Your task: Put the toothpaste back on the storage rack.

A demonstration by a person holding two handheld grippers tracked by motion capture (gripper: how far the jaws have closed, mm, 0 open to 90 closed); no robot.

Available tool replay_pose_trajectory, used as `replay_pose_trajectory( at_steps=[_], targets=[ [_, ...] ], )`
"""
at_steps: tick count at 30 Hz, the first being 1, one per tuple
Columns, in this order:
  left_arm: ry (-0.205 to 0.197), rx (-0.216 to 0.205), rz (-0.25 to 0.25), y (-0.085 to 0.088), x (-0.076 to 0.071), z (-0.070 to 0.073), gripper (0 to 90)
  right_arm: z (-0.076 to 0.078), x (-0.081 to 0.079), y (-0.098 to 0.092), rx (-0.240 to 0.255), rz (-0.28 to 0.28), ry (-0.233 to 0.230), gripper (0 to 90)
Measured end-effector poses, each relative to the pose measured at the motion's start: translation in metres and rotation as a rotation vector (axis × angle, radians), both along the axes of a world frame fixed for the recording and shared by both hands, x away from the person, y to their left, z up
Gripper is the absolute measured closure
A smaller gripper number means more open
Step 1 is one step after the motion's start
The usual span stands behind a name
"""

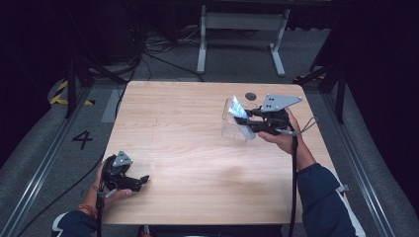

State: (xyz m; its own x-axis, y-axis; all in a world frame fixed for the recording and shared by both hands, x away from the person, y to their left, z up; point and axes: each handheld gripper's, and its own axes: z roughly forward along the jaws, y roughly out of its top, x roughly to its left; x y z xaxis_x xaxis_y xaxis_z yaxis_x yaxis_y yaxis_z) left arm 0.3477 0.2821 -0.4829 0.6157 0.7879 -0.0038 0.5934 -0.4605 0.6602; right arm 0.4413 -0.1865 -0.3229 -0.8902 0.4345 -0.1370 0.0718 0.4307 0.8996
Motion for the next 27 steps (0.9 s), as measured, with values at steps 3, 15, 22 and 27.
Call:
replay_pose_trajectory(
  at_steps=[3,15,22,27],
  targets=[
    [0.001,-0.001,0.0,0.0,0.0,0.0,0.2,0.002,0.007,0.003,-0.002,-0.016,-0.013,69.3],
    [0.001,0.0,-0.002,0.0,0.0,0.0,0.1,-0.003,0.038,0.001,0.044,-0.089,-0.013,69.1],
    [0.001,0.0,-0.002,0.0,0.0,0.0,0.1,-0.01,0.053,0.001,0.07,-0.133,-0.006,69.0],
    [0.001,-0.001,-0.002,0.0,0.0,0.0,0.1,-0.017,0.062,0.001,0.066,-0.161,-0.002,68.9]
  ],
)
